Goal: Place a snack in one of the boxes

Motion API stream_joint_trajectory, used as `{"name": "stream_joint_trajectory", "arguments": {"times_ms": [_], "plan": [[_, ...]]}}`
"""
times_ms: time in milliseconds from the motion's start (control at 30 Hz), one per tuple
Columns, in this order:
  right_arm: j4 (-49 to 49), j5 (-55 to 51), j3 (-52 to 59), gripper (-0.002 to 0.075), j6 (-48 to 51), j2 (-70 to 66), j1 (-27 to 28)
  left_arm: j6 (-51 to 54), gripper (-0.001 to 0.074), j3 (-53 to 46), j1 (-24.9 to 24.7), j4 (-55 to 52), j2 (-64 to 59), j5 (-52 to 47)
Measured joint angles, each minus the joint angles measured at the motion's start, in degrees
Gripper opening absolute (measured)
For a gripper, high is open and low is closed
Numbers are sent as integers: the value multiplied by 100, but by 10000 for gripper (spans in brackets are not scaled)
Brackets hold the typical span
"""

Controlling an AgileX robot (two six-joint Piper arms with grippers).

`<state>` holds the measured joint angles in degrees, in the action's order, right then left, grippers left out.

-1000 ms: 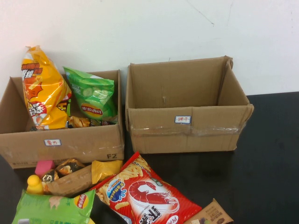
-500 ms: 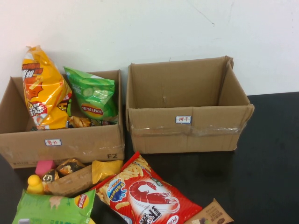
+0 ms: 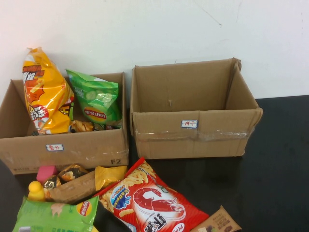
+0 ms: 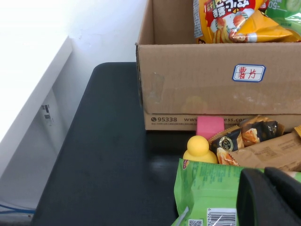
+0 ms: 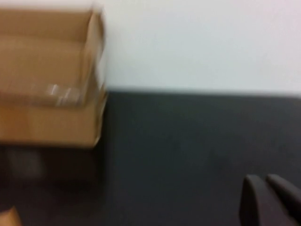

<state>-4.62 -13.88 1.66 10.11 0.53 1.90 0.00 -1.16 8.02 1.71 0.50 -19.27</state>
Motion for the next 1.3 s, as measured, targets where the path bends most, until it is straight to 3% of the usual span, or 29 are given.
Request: {"name": "stream_joint_trajectory", "arguments": {"times_ms": [200,500,1300], "plan": [[615,-562,-10,-1,-895,0,-484,0,-2,0,0,0,0,0],[790,-582,-10,-1,-1359,0,-382,0,-3,0,0,0,0,0],[815,-587,-10,-1,-1437,0,-382,0,-2,0,0,0,0,0]]}}
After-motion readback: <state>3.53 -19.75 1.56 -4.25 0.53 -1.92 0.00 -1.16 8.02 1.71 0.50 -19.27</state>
